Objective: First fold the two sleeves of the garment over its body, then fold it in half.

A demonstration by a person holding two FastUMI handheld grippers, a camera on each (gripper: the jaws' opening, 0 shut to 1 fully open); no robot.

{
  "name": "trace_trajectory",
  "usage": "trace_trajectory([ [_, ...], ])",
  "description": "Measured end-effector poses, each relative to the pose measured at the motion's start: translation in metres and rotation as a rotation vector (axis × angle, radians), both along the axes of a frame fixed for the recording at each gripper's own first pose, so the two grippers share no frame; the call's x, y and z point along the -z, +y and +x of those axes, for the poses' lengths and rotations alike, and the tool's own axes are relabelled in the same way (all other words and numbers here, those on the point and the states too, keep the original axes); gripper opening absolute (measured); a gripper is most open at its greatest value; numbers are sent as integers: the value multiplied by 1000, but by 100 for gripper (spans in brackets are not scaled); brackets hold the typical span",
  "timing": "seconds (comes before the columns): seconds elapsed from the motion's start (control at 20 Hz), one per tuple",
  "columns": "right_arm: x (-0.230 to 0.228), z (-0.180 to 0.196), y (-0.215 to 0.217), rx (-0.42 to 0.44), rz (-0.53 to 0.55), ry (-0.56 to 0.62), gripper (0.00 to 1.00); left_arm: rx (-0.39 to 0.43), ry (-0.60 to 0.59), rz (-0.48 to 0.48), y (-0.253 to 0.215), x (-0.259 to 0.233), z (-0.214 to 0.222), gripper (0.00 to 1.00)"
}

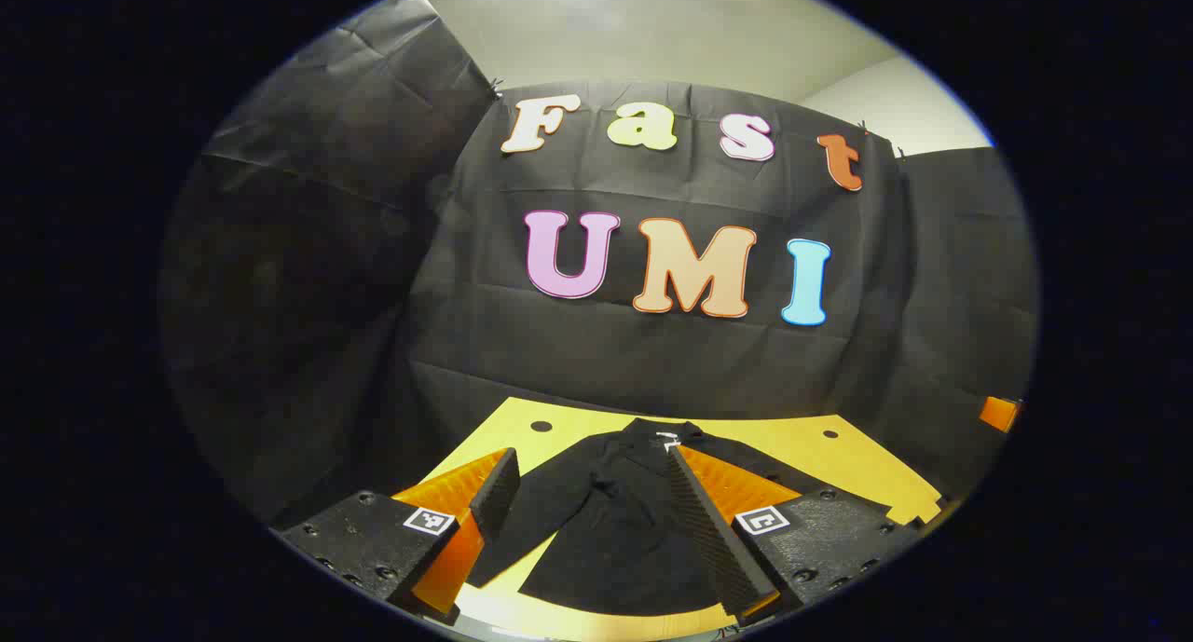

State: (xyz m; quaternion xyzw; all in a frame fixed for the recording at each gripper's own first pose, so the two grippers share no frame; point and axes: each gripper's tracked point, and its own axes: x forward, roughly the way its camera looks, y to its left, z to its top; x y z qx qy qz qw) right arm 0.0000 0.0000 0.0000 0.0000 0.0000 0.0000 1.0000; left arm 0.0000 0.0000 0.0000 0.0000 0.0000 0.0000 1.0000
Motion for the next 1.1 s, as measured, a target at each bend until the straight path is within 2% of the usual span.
trace_trajectory([
  [0.3, 5, 8, 13, -40, -37, 12, 97, -20, 2, 31, 5, 4, 0, 92],
  [0.6, 18, 11, 23, -81, -42, 59, 97, -31, 15, 20, 4, 10, 3, 92],
  [0.9, 28, 17, 27, -93, -33, 79, 97, -42, 20, 58, 8, 8, 4, 92],
  [1.1, 31, 23, 28, -101, -53, 93, 94, -47, 23, 51, 7, 11, 4, 93],
])
